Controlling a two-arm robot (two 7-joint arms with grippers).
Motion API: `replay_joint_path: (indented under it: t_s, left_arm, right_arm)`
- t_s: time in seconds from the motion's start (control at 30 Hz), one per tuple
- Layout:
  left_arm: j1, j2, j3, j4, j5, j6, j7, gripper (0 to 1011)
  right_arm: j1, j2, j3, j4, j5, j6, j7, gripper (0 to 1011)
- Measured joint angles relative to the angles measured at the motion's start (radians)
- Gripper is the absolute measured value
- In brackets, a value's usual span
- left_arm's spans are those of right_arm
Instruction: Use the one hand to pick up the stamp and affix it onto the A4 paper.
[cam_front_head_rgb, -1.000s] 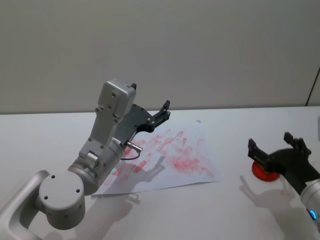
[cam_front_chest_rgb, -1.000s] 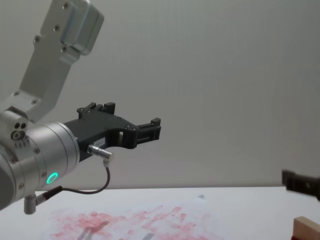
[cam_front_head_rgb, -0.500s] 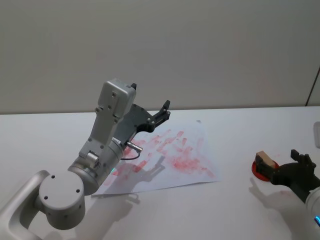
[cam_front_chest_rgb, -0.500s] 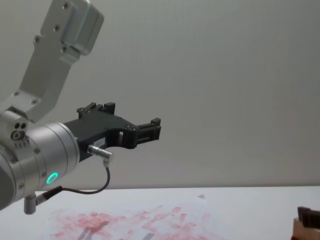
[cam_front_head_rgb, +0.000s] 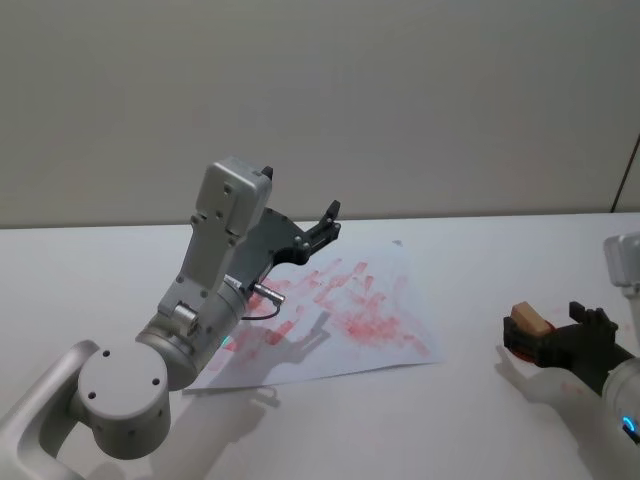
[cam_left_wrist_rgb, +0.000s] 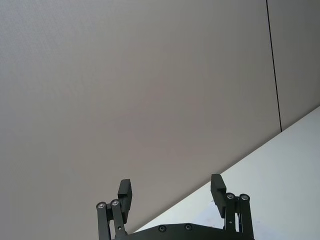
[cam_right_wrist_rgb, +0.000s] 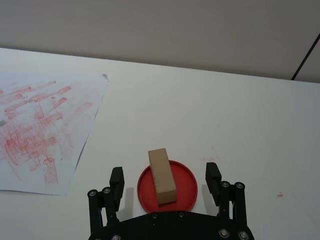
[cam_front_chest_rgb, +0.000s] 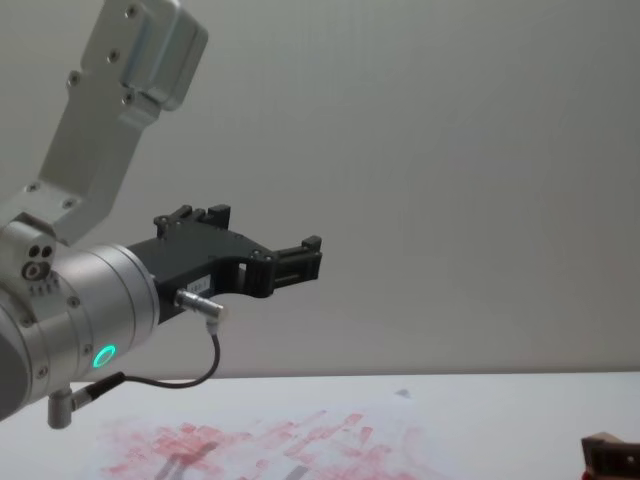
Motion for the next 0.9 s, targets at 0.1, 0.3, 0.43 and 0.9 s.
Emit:
replay_joint_path:
  t_s: [0.1,0.3,0.43,0.9]
  left_arm:
    - [0.0,0.0,0.0,0.0,0.0,0.0,0.0,1001]
    - [0.0,0.0,0.0,0.0,0.0,0.0,0.0,1001]
    - [0.0,0.0,0.0,0.0,0.0,0.0,0.0,1001]
    - [0.0,0.0,0.0,0.0,0.0,0.0,0.0,1001]
  right_arm:
    - [0.015,-0.006,-0.002,0.021,-0.005,0.01,0.016,1001]
    - [0.043,-0.02,-0.007,0.063,-0.015,0.025,0.046,1001]
    - [0.062,-0.029,-0.012,0.091,-0.023,0.031,0.063,1001]
    - [0.096,-0.049,-0.021,0.143,-0.038,0.04,0.097,780]
